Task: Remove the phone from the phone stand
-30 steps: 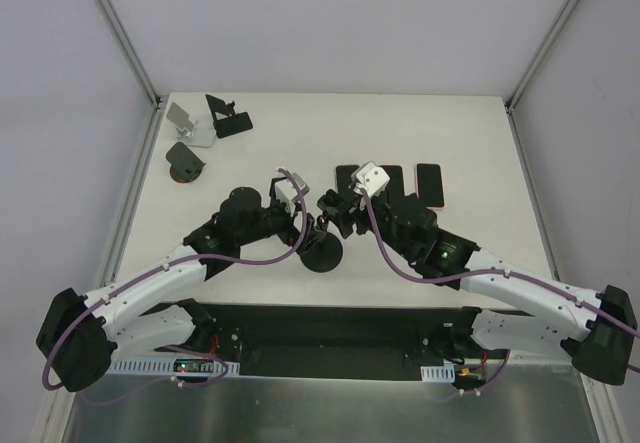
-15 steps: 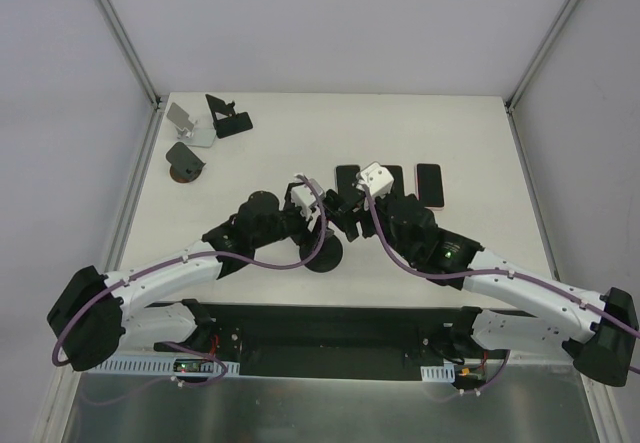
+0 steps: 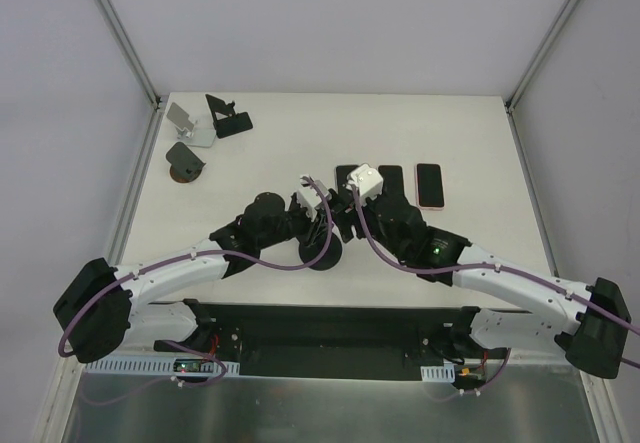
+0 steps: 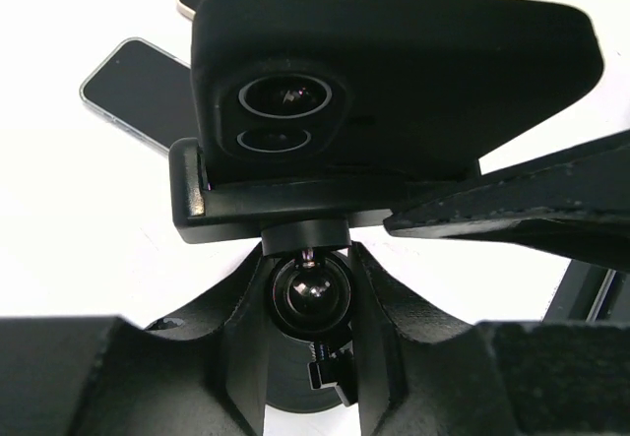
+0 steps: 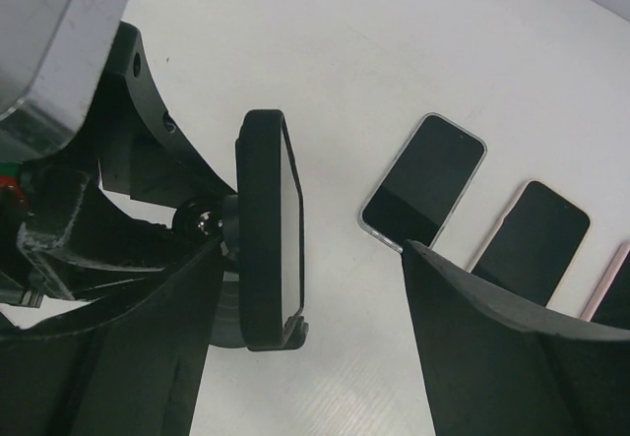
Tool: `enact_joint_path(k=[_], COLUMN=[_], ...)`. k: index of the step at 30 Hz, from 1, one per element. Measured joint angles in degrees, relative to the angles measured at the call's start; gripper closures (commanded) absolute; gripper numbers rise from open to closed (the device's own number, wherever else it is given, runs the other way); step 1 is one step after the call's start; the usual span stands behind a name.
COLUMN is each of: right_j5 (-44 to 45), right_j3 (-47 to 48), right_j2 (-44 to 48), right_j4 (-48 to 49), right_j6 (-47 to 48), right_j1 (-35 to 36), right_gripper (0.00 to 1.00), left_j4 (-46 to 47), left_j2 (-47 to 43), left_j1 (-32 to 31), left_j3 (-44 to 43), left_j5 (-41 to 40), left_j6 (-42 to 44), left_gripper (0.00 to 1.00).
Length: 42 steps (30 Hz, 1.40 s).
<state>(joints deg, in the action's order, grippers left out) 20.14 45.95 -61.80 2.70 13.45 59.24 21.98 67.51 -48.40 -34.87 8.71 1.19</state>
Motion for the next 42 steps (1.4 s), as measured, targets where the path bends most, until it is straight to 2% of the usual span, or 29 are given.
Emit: enact_joint_path(k=[10, 16, 33, 36, 37, 40, 42], right_j5=[1.44, 1.46, -8.20, -9.35, -9.92, -11.23, -11.37], right_j3=[0.00, 0.11, 0.11, 0.11, 0.11, 0.11, 0.11], right_j2=[-3.76, -6.38, -6.58, -6.58, -6.58, -6.56, -6.49], right_j4=[5.64, 8.68, 10.40, 10.34, 10.29, 10.01, 9.94], right_j6=[0.24, 1.44, 2.19, 2.23, 2.16, 2.16, 1.99], right_j1=[-0.17, -0.63, -4.31, -4.31, -4.28, -4.24, -4.28], right_gripper=[0.31, 0.39, 0.59, 0.73, 0.83, 0.99, 0.99], left_j4=[1.22, 1.75, 1.31, 1.05, 0.90, 0.57, 0.07], left_j2=[-0.02, -0.13, -0.59, -0.74, -0.79, -0.85, -1.09], left_j1=[0.00, 0.00, -0.04, -0.15, -0.37, -0.79, -1.27], left_j3=[0.68, 0.98, 1.07, 1.07, 1.07, 1.05, 1.05], left_j5=[0.00, -0.04, -1.62, -2.23, -3.02, -5.33, -6.95], left_j6=[-0.17, -0.37, -0.61, -1.31, -1.73, -3.10, -4.37], left_gripper=[1.00, 1.00, 1.00, 1.00, 1.00, 1.00, 1.00])
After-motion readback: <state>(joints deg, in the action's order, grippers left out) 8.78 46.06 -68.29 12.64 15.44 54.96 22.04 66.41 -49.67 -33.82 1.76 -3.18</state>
